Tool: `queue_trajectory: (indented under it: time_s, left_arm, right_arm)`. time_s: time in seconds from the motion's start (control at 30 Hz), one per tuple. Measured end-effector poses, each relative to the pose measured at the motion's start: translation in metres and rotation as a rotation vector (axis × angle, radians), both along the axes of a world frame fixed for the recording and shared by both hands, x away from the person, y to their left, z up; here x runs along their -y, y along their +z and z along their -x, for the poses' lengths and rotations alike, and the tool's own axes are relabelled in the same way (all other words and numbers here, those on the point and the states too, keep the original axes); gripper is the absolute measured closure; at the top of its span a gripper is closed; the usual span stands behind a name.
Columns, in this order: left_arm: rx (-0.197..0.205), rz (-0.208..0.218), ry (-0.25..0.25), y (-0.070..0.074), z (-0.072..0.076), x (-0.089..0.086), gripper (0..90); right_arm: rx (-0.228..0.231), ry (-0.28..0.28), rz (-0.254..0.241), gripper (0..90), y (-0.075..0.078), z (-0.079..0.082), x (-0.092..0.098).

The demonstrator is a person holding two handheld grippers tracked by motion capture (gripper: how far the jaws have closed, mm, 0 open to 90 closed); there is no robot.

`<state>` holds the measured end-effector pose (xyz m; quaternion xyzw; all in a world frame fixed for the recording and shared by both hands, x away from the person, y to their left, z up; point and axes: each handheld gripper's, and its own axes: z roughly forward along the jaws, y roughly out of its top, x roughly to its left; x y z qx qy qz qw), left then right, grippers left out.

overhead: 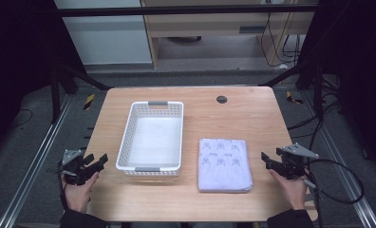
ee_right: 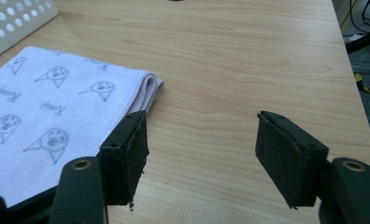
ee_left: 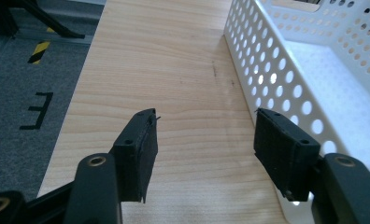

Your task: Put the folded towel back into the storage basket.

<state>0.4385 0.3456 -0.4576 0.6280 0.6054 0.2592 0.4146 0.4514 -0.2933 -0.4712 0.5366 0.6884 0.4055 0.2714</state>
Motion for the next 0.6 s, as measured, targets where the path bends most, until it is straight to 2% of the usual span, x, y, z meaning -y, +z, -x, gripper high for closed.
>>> queue_trajectory:
  time_s: [0.13,0.27,0.47,0.6]
  left_arm:
    - [0.015,-0.005,-0.01,0.007,0.005,0.004,38.8]
    - [0.028,-0.013,-0.021,0.013,0.007,0.009,38.3]
    - [0.043,-0.011,-0.039,0.019,0.009,0.014,37.7]
    - [0.062,-0.014,-0.053,0.025,0.011,0.019,37.1]
  right_arm:
    - [-0.006,0.006,-0.004,32.8,0.003,0.002,-0.001]
    - [0.01,0.01,-0.007,32.1,0.006,0.003,-0.001]
    - [0.043,0.031,0.038,36.0,0.01,0.006,-0.003]
    - [0.052,0.039,0.024,36.3,0.014,0.007,-0.006]
